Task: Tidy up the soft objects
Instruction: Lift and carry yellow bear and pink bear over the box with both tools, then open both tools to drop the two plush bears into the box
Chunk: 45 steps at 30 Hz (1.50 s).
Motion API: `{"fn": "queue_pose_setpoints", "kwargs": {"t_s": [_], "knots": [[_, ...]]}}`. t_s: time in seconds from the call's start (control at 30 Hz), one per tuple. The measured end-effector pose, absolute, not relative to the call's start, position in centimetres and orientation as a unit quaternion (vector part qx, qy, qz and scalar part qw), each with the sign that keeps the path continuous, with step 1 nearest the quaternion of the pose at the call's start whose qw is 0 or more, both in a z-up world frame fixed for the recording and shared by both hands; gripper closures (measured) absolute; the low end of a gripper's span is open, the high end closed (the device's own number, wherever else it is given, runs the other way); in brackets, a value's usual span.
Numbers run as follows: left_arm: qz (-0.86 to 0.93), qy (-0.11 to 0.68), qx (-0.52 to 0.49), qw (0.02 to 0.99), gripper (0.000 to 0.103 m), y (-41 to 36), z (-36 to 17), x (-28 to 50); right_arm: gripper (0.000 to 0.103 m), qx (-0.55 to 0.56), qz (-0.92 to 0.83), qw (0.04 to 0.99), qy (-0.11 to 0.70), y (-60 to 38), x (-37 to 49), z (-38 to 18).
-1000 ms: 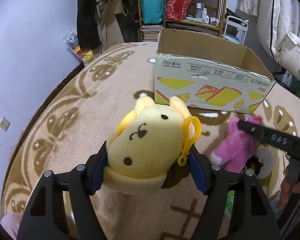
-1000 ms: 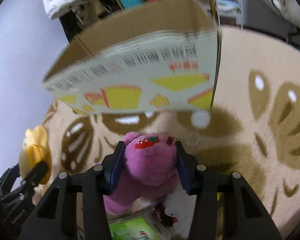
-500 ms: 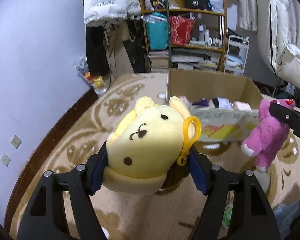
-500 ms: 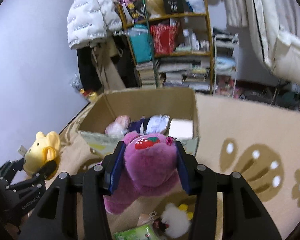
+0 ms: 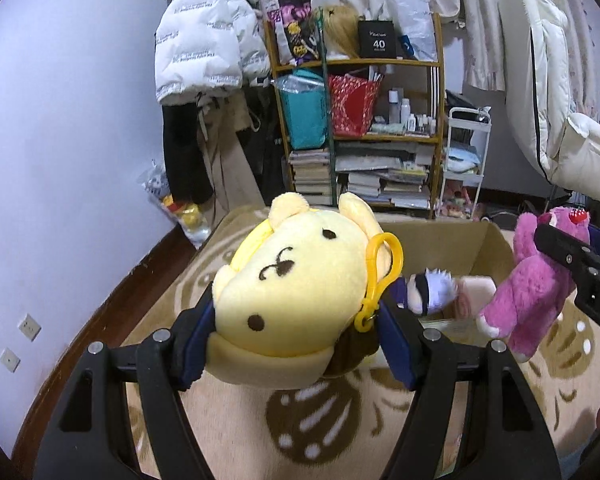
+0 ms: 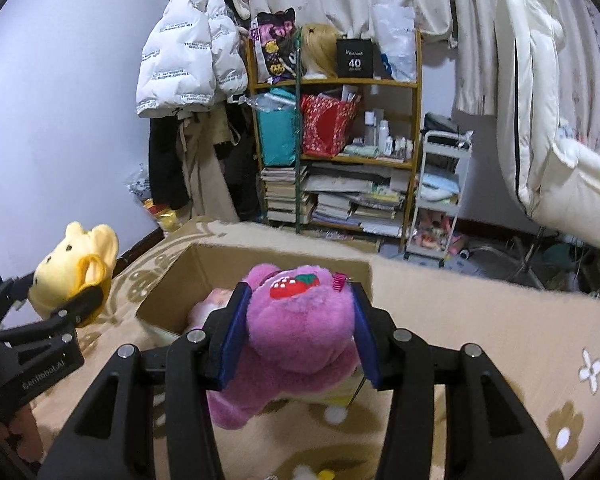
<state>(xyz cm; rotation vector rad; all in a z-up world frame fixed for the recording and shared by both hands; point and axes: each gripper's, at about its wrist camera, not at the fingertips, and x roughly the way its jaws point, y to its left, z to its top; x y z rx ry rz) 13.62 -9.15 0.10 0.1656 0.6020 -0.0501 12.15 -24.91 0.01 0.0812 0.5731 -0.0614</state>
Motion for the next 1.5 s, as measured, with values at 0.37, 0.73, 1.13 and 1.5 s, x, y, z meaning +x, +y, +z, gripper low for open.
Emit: {"fn": "queue_pose_setpoints", "kwargs": {"t_s": [0.37, 0.73, 1.13, 1.5], "knots": [[-0.035, 0.306, 0.076, 0.948, 0.031, -11.3, -1.2, 19.3, 0.051, -0.001, -0.058, 0.958, 0.282, -25.5, 16.4, 0.0], [-0.059, 0.348, 0.098, 0.93, 0.029, -13.1, -3.8, 21.9, 0.05, 0.019, -0.054, 0.945, 0.321, -26.6, 18.7, -2.3], [-0.072, 0.366, 0.103, 0.922, 0.015, -13.7, -5.1, 21.2, 0.034, 0.031, -0.045, 0.939, 0.339, -27.2, 18.2, -3.5], [-0.077, 0.354, 0.106, 0.926, 0.004, -13.5, -3.6, 19.2, 0.018, 0.043, -0.05, 0.941, 0.333, -27.5, 16.4, -2.2]]}}
